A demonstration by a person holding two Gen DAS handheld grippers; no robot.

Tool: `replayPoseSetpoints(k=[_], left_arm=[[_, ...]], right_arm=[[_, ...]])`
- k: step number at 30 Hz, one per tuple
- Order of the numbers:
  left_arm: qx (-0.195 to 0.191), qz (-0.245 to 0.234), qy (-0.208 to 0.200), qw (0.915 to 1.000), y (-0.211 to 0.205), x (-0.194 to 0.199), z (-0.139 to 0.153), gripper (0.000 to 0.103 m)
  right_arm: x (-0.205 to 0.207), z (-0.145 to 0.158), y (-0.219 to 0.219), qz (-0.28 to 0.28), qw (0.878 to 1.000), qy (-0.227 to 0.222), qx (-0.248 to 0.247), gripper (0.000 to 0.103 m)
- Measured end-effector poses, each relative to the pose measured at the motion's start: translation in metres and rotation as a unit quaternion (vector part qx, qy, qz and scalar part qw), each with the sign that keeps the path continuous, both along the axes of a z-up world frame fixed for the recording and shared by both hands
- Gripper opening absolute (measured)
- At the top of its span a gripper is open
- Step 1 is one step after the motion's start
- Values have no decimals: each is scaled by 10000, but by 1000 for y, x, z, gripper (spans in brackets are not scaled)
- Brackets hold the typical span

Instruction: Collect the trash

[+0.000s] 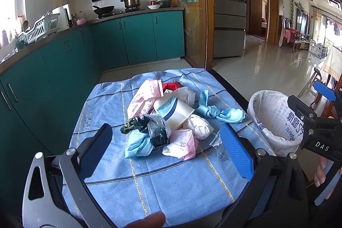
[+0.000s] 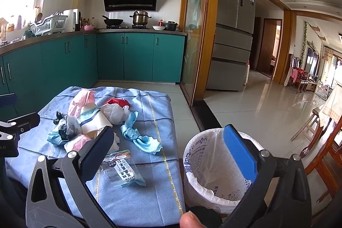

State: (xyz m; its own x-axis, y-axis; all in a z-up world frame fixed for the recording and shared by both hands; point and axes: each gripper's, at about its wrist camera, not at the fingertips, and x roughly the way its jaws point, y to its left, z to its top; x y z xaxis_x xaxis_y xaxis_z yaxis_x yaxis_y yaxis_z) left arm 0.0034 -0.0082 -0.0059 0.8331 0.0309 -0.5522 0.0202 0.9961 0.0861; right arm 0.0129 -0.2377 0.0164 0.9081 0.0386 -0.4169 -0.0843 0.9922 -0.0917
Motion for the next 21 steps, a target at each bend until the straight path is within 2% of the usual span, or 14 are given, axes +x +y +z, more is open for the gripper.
replayPoseSetpoints(k=[21], left_arm=[[56, 41, -5, 10000, -1, -1, 0, 100]], right_arm=[[3, 0, -1, -78, 9999, 6, -99, 101]])
